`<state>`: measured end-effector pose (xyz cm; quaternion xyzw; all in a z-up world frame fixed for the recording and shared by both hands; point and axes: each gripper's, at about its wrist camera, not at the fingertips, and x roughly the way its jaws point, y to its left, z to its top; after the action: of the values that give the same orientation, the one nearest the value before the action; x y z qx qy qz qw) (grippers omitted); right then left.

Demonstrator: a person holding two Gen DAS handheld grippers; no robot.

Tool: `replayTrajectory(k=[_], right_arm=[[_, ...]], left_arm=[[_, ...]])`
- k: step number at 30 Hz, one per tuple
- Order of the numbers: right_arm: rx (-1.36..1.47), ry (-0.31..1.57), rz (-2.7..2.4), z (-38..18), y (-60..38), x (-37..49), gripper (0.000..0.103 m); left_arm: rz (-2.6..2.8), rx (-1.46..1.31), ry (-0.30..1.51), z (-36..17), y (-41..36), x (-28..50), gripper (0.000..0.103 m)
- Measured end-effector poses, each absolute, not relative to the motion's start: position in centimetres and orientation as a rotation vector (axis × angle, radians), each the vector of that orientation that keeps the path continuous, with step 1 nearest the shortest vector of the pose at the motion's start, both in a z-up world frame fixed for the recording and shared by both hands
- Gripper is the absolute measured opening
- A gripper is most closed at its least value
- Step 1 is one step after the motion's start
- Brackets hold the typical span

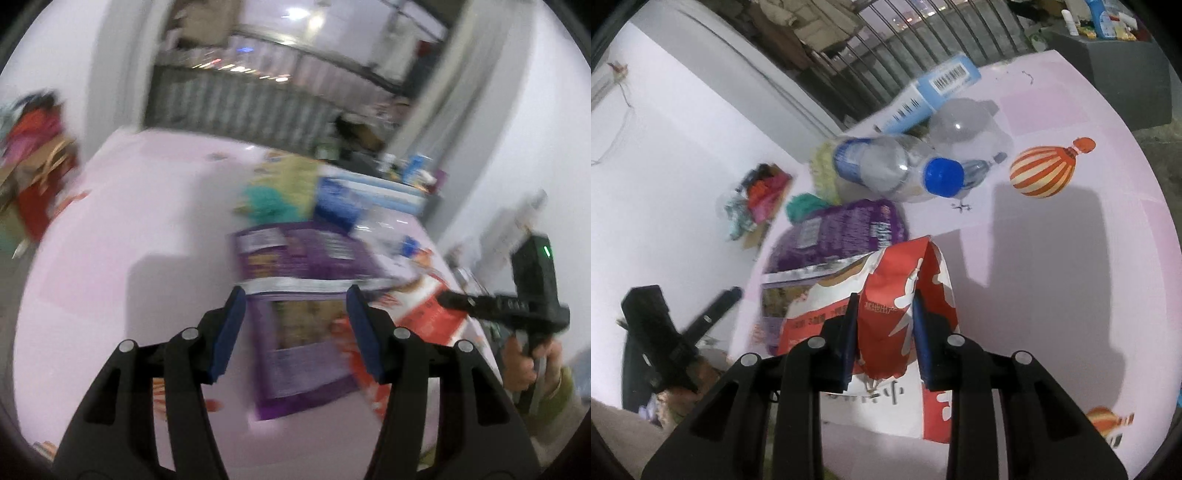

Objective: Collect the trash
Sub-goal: 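Grasp the purple snack bag with the left gripper while the right gripper holds the paper bag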

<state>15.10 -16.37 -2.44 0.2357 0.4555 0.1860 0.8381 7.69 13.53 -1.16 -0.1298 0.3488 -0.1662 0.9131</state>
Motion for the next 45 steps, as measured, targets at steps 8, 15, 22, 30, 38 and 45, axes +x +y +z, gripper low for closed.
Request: replayTrajectory(k=[8, 15, 22, 30, 38, 45], right_arm=[[0.525, 1.007, 0.383, -4.5, -15.9, 16.2, 0.027], [0.544, 1.016, 0.379, -5.1, -15.7, 16.2, 0.027], [0.544, 1.018, 0.379, -5.3, -15.4, 16.6, 0.028], [0.566, 1.018, 0.380, -5.5, -15.9, 16.6, 0.028], [0.607, 0.998, 0.408, -4.6, -16.3, 15.9, 0.028], [0.625, 0.935, 0.454, -2.4, -17.0, 14.7, 0.027]], left_arm=[[-0.375, -0.633, 0.889, -5.9, 17.2, 12.3, 0.053], [-0.420, -0.637, 0.892, -7.1, 16.1, 13.5, 0.050], [-0.580, -0.790, 0.828, -7.1, 17.0, 13.0, 0.045], [-0.547, -0.670, 0.901, -7.7, 14.7, 13.2, 0.027], [-0.557, -0.644, 0.849, -6.2, 14.8, 12.5, 0.009], [-0.595, -0.633, 0.779, -3.5, 15.6, 10.2, 0.008]])
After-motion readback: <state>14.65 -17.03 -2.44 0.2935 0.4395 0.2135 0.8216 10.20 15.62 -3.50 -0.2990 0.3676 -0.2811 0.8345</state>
